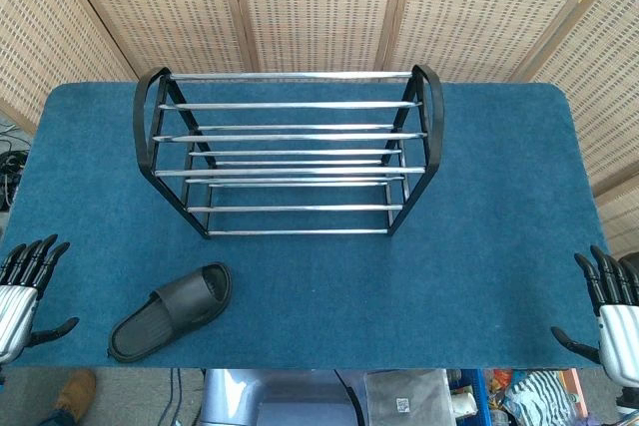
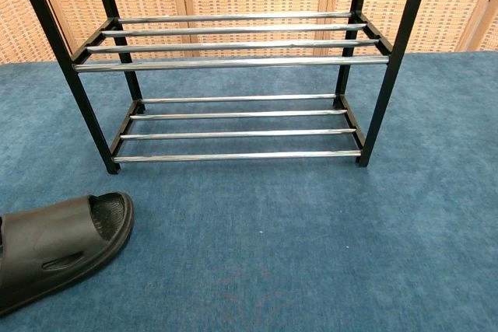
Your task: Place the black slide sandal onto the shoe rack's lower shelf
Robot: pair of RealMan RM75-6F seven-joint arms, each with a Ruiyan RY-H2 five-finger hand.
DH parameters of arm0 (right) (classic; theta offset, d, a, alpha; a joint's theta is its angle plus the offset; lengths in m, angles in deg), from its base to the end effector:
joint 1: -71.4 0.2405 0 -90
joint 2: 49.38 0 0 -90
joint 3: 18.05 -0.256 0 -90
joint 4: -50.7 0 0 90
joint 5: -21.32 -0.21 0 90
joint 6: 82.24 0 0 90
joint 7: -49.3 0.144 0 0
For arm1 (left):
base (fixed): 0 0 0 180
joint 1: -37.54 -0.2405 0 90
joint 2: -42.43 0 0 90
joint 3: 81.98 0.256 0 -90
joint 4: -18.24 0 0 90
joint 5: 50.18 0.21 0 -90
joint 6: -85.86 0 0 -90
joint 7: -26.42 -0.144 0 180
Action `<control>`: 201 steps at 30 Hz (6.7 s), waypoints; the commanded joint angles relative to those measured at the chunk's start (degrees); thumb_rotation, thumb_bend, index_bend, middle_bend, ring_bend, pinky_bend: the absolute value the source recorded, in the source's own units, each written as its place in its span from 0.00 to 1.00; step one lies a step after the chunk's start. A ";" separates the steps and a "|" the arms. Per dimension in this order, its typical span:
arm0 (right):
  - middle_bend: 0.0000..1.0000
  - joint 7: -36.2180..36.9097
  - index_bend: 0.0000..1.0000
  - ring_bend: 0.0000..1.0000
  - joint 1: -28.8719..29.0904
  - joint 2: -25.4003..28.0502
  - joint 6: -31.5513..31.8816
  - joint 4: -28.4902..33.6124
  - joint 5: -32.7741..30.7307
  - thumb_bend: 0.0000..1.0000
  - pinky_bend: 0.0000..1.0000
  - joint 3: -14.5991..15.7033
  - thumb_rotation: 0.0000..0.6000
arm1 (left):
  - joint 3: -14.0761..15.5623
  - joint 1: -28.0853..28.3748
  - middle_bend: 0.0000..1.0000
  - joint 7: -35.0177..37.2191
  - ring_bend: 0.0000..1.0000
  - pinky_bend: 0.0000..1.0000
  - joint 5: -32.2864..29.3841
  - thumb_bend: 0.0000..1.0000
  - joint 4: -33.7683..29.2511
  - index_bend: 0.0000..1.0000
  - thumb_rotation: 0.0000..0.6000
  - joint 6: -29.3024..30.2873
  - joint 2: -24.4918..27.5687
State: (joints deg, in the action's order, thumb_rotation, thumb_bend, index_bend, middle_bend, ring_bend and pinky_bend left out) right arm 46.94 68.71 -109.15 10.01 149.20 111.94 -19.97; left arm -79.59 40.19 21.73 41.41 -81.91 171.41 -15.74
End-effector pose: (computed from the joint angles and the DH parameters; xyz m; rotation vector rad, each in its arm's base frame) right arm -0.2997 -0.1367 0.1832 1.3239 -0.8623 0.9093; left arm -0.2920 0.1480 0.1636 -1.5072 -0.9113 -0.8380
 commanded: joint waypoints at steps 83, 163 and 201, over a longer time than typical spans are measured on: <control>0.00 0.52 0.00 0.00 0.29 0.70 -1.28 0.69 -3.95 0.00 0.00 -1.40 1.00 | 11.93 27.46 0.00 -15.74 0.00 0.00 29.41 0.07 24.31 0.00 1.00 -20.50 -19.47; 0.00 3.61 0.00 0.00 -0.02 2.26 -2.04 0.65 -5.88 0.00 0.00 -1.91 1.00 | 16.78 40.39 0.53 -17.76 0.47 0.46 35.84 0.07 15.82 0.61 1.00 -24.48 -15.50; 0.00 1.05 0.00 0.00 2.63 0.79 -7.77 -0.90 -16.15 0.00 0.00 -5.39 1.00 | 12.96 55.18 0.56 17.66 0.50 0.46 41.72 0.07 71.85 0.65 1.00 0.33 -37.68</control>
State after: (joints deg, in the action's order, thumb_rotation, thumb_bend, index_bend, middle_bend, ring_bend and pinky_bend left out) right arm 48.48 71.05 -108.07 2.72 148.54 96.62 -24.96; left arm -67.00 94.26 35.95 84.26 -14.61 170.14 -50.83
